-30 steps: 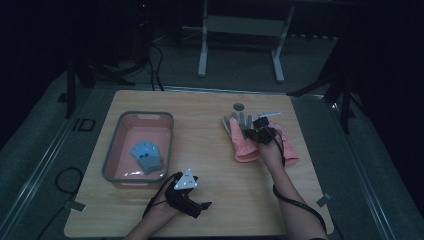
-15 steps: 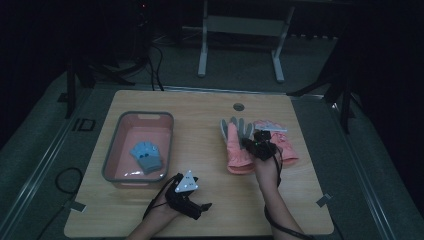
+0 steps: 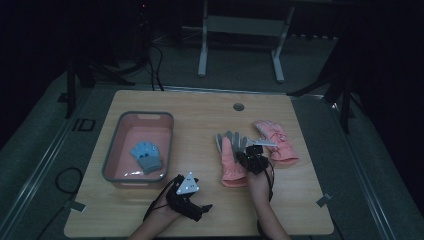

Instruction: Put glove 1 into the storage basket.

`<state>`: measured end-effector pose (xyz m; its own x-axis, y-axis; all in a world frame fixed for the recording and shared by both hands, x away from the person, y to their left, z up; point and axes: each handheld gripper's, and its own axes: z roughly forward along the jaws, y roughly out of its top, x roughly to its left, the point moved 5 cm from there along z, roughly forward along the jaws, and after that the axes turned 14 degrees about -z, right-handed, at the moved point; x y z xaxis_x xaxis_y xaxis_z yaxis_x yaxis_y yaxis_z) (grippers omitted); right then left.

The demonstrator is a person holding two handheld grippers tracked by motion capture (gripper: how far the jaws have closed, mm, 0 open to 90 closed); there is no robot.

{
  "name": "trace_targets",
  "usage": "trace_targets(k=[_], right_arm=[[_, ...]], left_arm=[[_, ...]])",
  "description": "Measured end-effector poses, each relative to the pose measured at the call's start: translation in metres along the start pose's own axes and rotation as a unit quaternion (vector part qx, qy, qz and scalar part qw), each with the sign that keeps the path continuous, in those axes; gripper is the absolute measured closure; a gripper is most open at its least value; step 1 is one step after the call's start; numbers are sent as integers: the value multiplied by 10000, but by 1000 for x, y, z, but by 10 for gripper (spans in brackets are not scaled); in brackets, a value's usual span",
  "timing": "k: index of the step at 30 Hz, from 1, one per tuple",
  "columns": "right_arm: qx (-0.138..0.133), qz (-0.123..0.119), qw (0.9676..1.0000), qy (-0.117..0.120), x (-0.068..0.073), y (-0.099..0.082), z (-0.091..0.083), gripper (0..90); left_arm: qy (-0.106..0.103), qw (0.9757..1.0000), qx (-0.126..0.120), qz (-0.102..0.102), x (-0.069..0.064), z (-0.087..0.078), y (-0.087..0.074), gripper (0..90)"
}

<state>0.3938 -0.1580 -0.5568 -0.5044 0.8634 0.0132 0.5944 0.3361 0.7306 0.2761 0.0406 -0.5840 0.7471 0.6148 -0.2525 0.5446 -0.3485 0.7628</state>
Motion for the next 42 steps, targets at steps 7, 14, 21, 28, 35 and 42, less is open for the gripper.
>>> trace_targets(k=[7,14,21,28,35,42], right_arm=[[-5,35,10000,15,-4,-4,7,863],[30,-279,9995,145,-6,-2,12,821],[15,-550,9982,219,-7,7,-1,717],[-279,-917,9952,209,-32,19,-30,665],[-432,-1064,9932,204,-69,19,-46,663],[-511,-1018,9934,-95,-123,14,-60,675]], left_arm=[[-14,10000,-25,-14,0,0,-1,21],[-17,10000,-6,-19,0,0,-1,21],[-42,10000,-28,-44,0,0,-1,21],[-61,10000,-22,-26,-1,0,-1,21],[-9,10000,-4,10,0,0,-2,21],[3,10000,-16,10,0,0,-2,21]])
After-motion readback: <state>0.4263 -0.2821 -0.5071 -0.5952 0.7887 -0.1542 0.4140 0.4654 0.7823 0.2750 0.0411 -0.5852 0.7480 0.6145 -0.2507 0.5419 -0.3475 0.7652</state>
